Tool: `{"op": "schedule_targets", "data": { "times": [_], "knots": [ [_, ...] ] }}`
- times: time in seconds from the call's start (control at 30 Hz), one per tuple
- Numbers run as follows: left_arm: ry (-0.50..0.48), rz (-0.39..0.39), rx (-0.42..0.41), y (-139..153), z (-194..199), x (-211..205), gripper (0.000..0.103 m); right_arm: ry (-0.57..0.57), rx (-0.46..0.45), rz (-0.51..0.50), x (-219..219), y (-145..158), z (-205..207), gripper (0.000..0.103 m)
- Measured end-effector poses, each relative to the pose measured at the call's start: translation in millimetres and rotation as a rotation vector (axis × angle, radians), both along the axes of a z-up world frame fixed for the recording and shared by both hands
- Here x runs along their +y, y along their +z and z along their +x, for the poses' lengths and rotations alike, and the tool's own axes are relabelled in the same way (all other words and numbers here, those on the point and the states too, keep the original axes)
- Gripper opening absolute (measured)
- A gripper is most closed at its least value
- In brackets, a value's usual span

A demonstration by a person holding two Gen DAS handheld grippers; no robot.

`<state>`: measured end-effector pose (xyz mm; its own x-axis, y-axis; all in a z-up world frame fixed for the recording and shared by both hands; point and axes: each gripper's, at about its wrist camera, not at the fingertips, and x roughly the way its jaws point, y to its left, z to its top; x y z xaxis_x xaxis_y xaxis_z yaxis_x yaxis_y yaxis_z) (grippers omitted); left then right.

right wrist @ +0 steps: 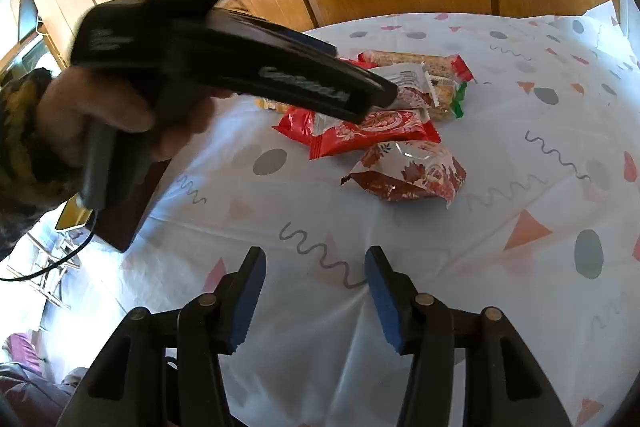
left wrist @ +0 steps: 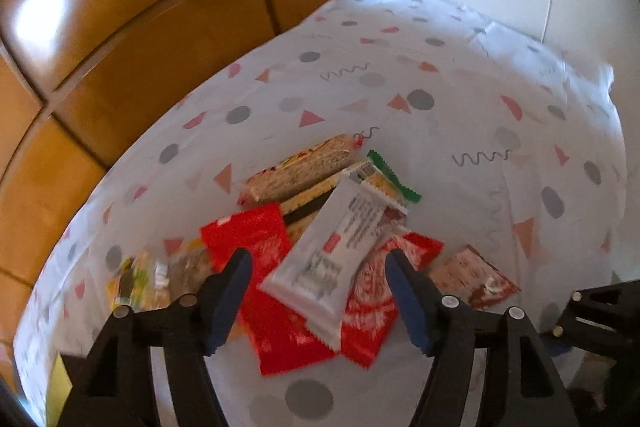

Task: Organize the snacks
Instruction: 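Grasp the white-wrapped bar with the left tool and lift it, then hold the white bar in the left tool while the right tool grasps a red packet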

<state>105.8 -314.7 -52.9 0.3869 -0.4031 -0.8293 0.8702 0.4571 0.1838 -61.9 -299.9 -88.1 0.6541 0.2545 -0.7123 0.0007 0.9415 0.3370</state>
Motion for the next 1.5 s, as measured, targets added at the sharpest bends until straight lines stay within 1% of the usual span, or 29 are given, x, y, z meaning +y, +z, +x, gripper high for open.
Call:
{"op": "schedule_targets", "data": {
  "times": [0.17,0.2,0.23,0.27,0.3,0.33,0.4,0.47,0.5,0.53,0.57,0.63,0.77,0.8,0.9,0.97,1.03,1.07,1.1,1.17,1.3,1.4,1.5],
  "knots": [
    [-0.038,0.035,0.041,-16.9,8.6,-15.4,0.069,0.000,-0.011,0.005,-1.0,-1.3,0.1,0.053],
    [-0.038,0.023,0.058,-18.6,10.6,-16.2,0.067,-0.001,-0.013,0.005,-1.3,-1.5,0.0,0.053],
    [-0.031,0.003,0.086,-18.7,13.4,-16.2,0.056,-0.002,-0.015,0.004,-1.4,-1.7,1.1,0.053],
    [-0.018,-0.001,0.095,-18.0,14.4,-15.3,0.036,-0.002,-0.019,0.002,-1.1,-1.9,0.9,0.053],
    [0.008,-0.014,0.089,-15.6,16.6,-12.7,0.035,-0.002,-0.022,0.001,-1.4,-2.4,0.8,0.053],
    [0.015,-0.031,0.105,-14.0,18.1,-11.0,0.034,-0.003,-0.024,-0.001,-1.1,-2.6,0.6,0.053],
    [0.033,-0.091,0.156,-7.1,18.6,0.2,0.033,-0.002,-0.031,-0.002,-1.3,-3.1,0.6,0.054],
    [0.056,-0.126,0.167,-0.6,15.3,12.7,0.033,0.006,-0.043,-0.001,-0.7,-4.3,-0.2,0.057],
    [0.080,-0.164,0.202,3.8,14.1,23.2,0.033,0.008,-0.050,-0.003,-0.1,-4.7,-1.0,0.058],
    [0.104,-0.189,0.222,6.9,12.9,31.7,0.033,0.010,-0.056,-0.001,0.5,-5.3,-1.6,0.062],
    [0.145,-0.213,0.227,10.7,8.8,44.8,0.033,0.016,-0.065,0.005,0.8,-6.0,-2.3,0.063],
    [0.188,-0.236,0.227,14.4,-0.8,62.0,0.033,0.014,-0.070,0.008,2.4,-7.2,-3.2,0.063],
    [0.274,-0.211,0.164,8.3,-27.9,94.8,0.034,0.016,-0.056,0.033,-1.4,-6.4,-0.2,0.063],
    [0.313,-0.203,0.167,2.8,-34.9,105.0,0.034,0.020,-0.053,0.040,-2.3,-6.0,0.1,0.063],
    [0.368,-0.179,0.168,-12.6,-48.0,121.7,0.034,0.032,-0.039,0.052,-3.8,-4.0,0.1,0.063],
    [0.387,-0.151,0.165,-25.0,-59.0,127.6,0.034,0.040,-0.026,0.034,-4.2,-1.9,-1.8,0.061],
    [0.394,-0.128,0.145,-34.2,-66.3,132.1,0.034,0.044,-0.008,0.008,-4.2,0.2,-4.6,0.059],
    [0.392,-0.144,0.112,-35.4,-72.5,134.5,0.034,0.043,0.004,0.004,-6.0,1.6,-5.6,0.057],
    [0.391,-0.146,0.107,-37.2,-74.9,137.7,0.034,0.039,0.013,0.004,-8.7,2.9,-6.8,0.056],
    [0.399,-0.159,0.107,-38.7,-74.8,138.9,0.035,0.019,0.023,-0.009,-16.5,8.0,-7.6,0.046],
    [0.401,-0.196,0.104,-39.8,-75.0,144.2,0.036,0.003,-0.010,-0.063,-33.5,30.5,-2.0,0.045],
    [0.401,-0.212,0.093,-40.5,-76.6,145.2,0.036,-0.005,-0.029,-0.097,-41.6,44.9,10.4,0.045],
    [0.404,-0.220,0.090,-40.9,-76.6,145.3,0.036,0.011,-0.032,-0.071,-44.0,55.0,29.6,0.045]
  ]
}}
